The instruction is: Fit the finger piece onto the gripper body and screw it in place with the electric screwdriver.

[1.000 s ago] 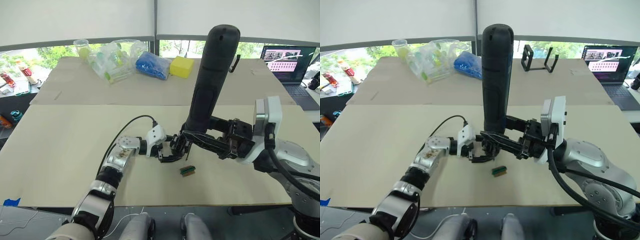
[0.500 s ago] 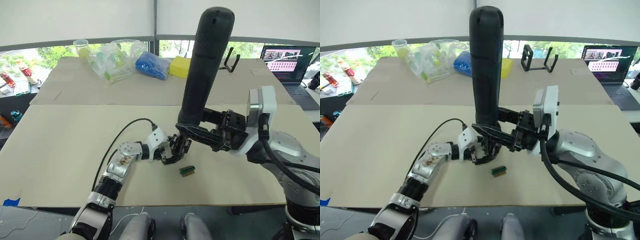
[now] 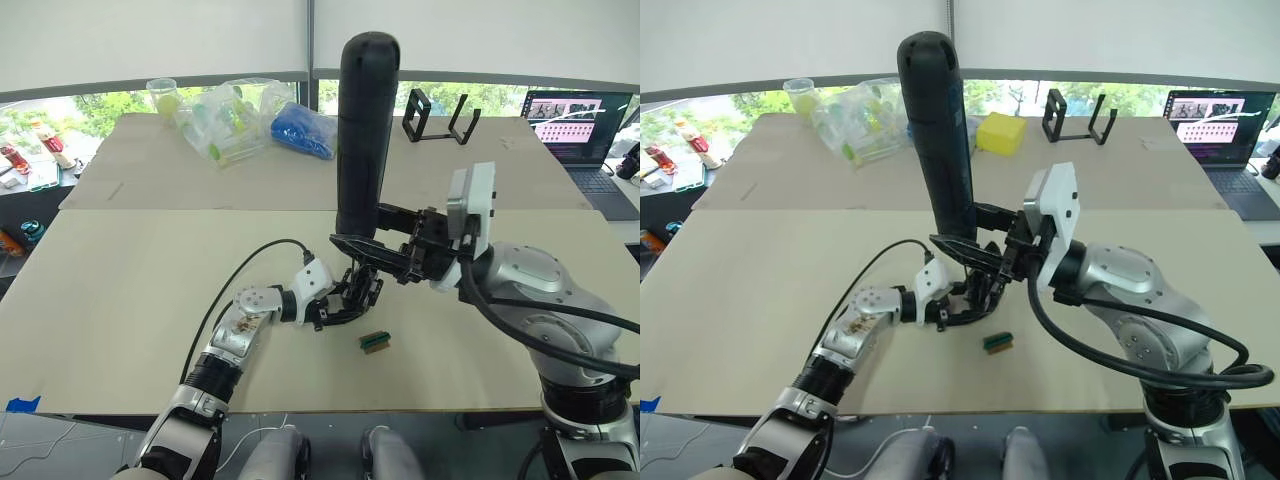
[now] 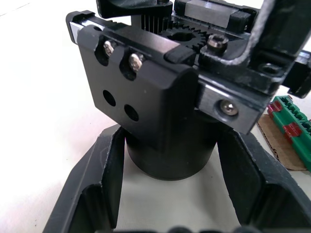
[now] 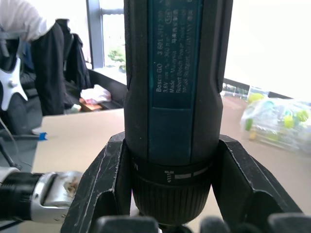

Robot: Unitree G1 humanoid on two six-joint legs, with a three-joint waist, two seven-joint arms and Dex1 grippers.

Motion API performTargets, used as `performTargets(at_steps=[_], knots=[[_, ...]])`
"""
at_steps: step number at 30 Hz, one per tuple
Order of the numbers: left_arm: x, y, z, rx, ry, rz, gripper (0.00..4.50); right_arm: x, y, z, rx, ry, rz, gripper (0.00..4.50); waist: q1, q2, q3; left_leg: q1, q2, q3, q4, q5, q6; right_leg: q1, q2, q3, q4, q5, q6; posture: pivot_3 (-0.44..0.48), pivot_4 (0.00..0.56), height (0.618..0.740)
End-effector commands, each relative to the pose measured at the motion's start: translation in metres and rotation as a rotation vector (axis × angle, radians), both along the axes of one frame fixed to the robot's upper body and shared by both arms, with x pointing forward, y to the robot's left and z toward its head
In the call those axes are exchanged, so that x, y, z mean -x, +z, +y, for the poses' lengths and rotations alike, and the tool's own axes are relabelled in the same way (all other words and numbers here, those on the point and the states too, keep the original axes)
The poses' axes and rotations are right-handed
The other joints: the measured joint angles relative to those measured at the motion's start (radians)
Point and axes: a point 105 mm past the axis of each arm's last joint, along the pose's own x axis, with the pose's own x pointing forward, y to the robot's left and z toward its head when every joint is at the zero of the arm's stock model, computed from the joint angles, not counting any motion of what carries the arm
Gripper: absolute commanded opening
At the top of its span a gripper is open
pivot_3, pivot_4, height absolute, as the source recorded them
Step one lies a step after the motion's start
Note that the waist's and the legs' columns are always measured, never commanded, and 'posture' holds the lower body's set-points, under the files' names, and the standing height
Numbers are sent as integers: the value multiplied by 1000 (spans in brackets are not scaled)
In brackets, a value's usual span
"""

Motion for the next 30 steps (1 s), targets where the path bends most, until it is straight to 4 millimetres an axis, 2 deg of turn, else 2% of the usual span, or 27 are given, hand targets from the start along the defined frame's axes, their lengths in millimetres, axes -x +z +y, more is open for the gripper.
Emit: performTargets(at_steps=[1, 30], knots=[[2, 11, -6, 27, -25, -39, 2294, 8, 17, 5, -26, 28, -111, 1897, 0, 0, 0, 0, 0, 0, 0, 0, 0, 0, 0, 0, 0, 0, 0, 0, 150, 740], [2, 15, -5, 34, -25, -51, 2294, 3, 7, 6, -4, 33, -96, 1897, -1, 0, 0, 0, 0, 0, 0, 0, 0, 0, 0, 0, 0, 0, 0, 0, 150, 740]])
